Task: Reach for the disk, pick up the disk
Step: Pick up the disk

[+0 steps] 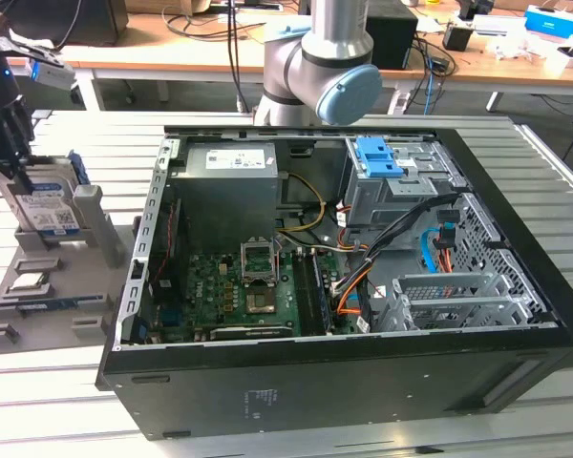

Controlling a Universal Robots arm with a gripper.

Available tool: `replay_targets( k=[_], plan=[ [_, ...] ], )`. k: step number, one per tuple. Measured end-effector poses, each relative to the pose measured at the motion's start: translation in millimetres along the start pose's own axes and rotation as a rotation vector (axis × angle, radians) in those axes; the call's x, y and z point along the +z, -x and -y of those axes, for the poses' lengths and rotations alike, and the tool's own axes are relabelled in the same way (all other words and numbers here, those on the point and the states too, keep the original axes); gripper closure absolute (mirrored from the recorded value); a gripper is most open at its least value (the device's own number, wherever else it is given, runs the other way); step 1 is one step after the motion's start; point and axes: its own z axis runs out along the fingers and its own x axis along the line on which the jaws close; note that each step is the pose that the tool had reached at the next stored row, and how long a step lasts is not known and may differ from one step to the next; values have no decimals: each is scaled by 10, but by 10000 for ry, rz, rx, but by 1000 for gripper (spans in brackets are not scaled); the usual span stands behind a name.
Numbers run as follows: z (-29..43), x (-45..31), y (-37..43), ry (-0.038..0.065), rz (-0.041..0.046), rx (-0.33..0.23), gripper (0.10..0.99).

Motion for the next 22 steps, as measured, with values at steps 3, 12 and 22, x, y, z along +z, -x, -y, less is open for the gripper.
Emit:
replay_targets(
  k=[3, 12, 22],
  plan=[
    [1, -74, 78, 0, 0, -3, 718],
    [-7, -305, 83, -1, 0, -4, 718],
    [-17, -559, 89, 0, 0, -3, 718]
  ],
)
